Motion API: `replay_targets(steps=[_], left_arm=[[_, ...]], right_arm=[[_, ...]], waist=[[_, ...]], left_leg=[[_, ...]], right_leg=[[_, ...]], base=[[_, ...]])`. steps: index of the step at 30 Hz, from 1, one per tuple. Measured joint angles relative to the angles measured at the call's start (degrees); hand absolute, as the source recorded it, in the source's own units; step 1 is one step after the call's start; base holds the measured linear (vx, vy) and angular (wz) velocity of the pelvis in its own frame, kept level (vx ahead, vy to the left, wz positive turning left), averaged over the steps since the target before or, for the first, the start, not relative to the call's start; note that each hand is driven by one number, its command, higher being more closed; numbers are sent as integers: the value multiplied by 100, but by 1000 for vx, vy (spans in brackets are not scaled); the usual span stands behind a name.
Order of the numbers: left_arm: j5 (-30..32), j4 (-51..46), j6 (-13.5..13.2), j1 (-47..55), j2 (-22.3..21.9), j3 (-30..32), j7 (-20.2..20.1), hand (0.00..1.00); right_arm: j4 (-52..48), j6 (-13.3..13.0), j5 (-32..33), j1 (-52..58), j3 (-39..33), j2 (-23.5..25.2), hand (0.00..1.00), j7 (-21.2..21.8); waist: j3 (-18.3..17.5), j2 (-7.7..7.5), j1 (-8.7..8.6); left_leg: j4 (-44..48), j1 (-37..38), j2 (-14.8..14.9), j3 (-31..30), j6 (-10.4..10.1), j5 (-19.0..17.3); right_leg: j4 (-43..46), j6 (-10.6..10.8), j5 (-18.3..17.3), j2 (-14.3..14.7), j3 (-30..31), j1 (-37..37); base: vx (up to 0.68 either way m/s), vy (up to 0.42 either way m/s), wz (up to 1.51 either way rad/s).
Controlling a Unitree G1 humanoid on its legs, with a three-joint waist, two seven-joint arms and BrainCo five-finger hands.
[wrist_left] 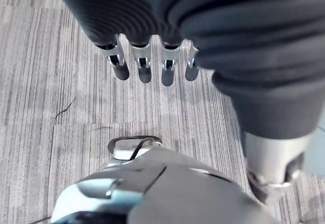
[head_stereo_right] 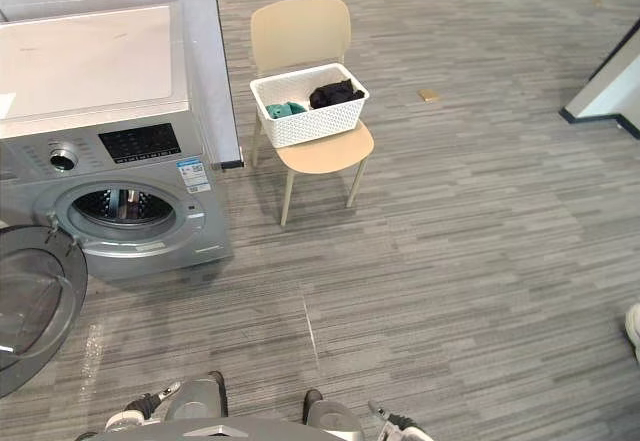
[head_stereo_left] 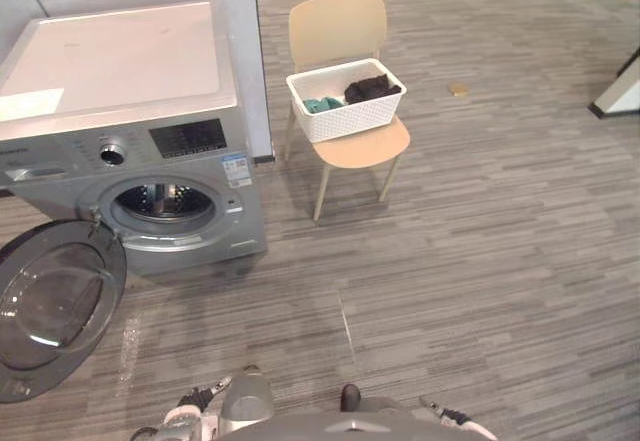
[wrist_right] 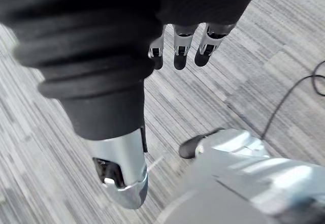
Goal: Pick up the laundry basket with both hands and put the clothes into the washing machine.
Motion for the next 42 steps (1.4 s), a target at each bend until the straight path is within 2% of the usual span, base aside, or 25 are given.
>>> replay_targets(steps=[2,4,5,7,9,11,12,13,14,15,17,18,20,22,24,25,26,29,32,35,36,37,39,41,42], left_arm=[[1,-144,-15,41,-142,442,1,0],[4,-133,-4,134,-299,704,-1,0],[10,-117,7,256,-412,784,-4,0],[18,-82,45,536,-414,956,-3,0],[24,-73,46,664,-307,1005,-1,0],[23,-68,38,653,-278,885,4,0],[23,-74,33,618,-188,669,1,0],[17,-80,32,617,-80,422,3,0],[10,-93,35,607,36,93,5,0],[5,-101,36,540,116,-116,6,0],[-26,-225,34,324,204,-330,10,0],[-55,-321,9,165,166,-343,8,0],[-96,-324,3,-51,7,-335,13,0],[-96,-364,-16,-196,-281,-332,1,0],[-68,-366,-33,-114,-346,-215,-26,0],[17,-455,-39,-64,-353,-63,-58,0],[118,-416,-33,-36,-554,162,-109,0],[309,-350,-18,33,-714,426,-129,0],[346,-292,-18,54,-809,613,-134,0],[233,-384,-8,-4,-757,748,-116,0],[190,-464,-10,46,-729,729,-103,0],[138,-522,-12,64,-687,646,-78,0],[100,-522,-15,43,-615,434,1,0],[76,-519,-25,35,-615,254,23,0],[79,-510,-30,40,-613,140,33,0]], right_arm=[[-216,-12,-230,-23,319,-34,0,-11],[-230,-20,-393,-156,470,-147,0,2],[-216,-31,-442,-216,517,-234,0,4],[-228,-37,-529,-331,723,-76,0,66],[-131,-44,-656,-279,760,143,0,229],[-121,-59,-661,-282,734,174,0,270],[-164,-88,-661,-324,716,167,0,338],[-161,-126,-652,-350,696,164,0,390],[-177,-153,-658,-344,681,146,0,394],[-178,-152,-661,-326,664,123,0,389],[-190,-134,-645,-235,587,109,0,382],[-232,-136,-643,-208,442,114,0,378],[-403,-119,-626,-191,252,117,0,367],[-618,-114,-592,-33,172,113,0,351],[-620,-82,-593,43,181,163,0,336],[-611,-36,-594,154,181,247,0,318],[-561,3,-609,130,196,95,0,314],[-394,4,-645,107,226,41,0,310],[-344,28,-651,191,212,15,0,297],[-367,31,-635,220,193,8,0,210],[-401,13,-588,205,190,-20,0,195],[-404,-5,-514,131,185,-18,0,181],[-411,-7,-298,60,54,62,0,107],[-470,-6,-108,18,-55,161,0,-41],[-600,-9,71,43,-104,203,0,-61]], waist=[[47,110,53],[10,156,98],[-59,321,235],[-297,128,314],[-596,-122,279],[-689,-175,314],[-643,-252,279],[-600,-336,199],[-575,-346,45],[-549,-386,-53],[-537,-479,-91],[-526,-457,-118],[-431,-303,-208],[-333,-131,-260],[-373,-192,-285],[-436,-323,-301],[-431,-118,-251],[-531,11,-300],[-643,146,-326],[-718,150,-273],[-718,145,-186],[-717,141,-116],[-696,94,-121],[-699,77,-132],[-714,67,-145]], left_leg=[[1303,-635,53,145,-6,30],[1043,-894,-87,56,61,-194],[685,-771,-122,72,444,-82],[512,-570,-303,395,584,-233],[250,-382,-715,508,688,-330],[-19,-85,-992,550,788,-410],[-160,204,-1107,601,853,-464],[-221,458,-1184,565,872,-533],[-232,774,-1236,383,926,-592],[-245,1005,-1239,210,971,-648],[-368,1384,-1220,-88,955,-729],[-511,1568,-1188,-252,932,-715],[-675,1791,-1029,-543,922,-710],[-833,2120,-727,-686,865,-744],[-923,2272,-582,-771,656,-861],[-977,2395,-533,-878,386,-1032],[-956,2562,-173,-961,220,-1192],[-729,2502,74,-1115,174,-603],[-281,2261,406,-1381,75,-164],[1615,1088,607,-1753,41,834],[2384,702,634,-1639,-12,915],[2985,344,685,-1281,56,646],[3066,130,688,-551,102,265],[2227,131,559,170,118,-79],[1251,299,294,418,144,-140]], right_leg=[[-137,-16,0,-84,165,46],[-134,25,-29,-134,307,-22],[-130,83,-65,-58,564,-47],[-132,95,-161,-258,917,-95],[109,355,-401,-614,977,-177],[1361,656,-728,-781,1160,-572],[3013,931,-729,-775,1289,-1214],[4065,1199,-363,-747,1343,-1602],[4975,1278,350,-745,1282,-1803],[5509,1230,596,-771,1152,-1848],[6205,933,277,-810,785,-2156],[6245,653,2,-872,532,-2475],[5671,455,-317,-952,273,-2741],[3940,374,-328,-997,363,-2752],[2318,361,81,-978,752,-2462],[1771,450,428,-1006,1002,-2347],[2373,749,276,-715,880,-2473],[3034,469,-355,-642,511,-2485],[3016,263,-660,-537,12,-2102],[2403,33,-653,-396,-555,-1439],[2147,-59,-601,-326,-613,-1188],[1887,-131,-528,-268,-680,-951],[1522,-135,-408,-264,-746,-562],[1201,-59,-332,-327,-826,-235],[1096,27,-306,-390,-840,-159]], base=[[87,154,-15],[60,160,-48],[113,226,-99],[183,207,-80],[292,158,-13],[295,139,-9],[255,122,5],[339,92,38],[325,40,71],[452,-14,97],[362,-104,81],[382,-183,77],[385,-216,84],[410,-301,68],[349,-319,55],[422,-454,50],[412,-457,24],[377,-452,29],[385,-433,78],[226,-262,67],[228,-240,4],[173,-145,-4],[155,-65,3],[136,23,21],[130,120,20]])
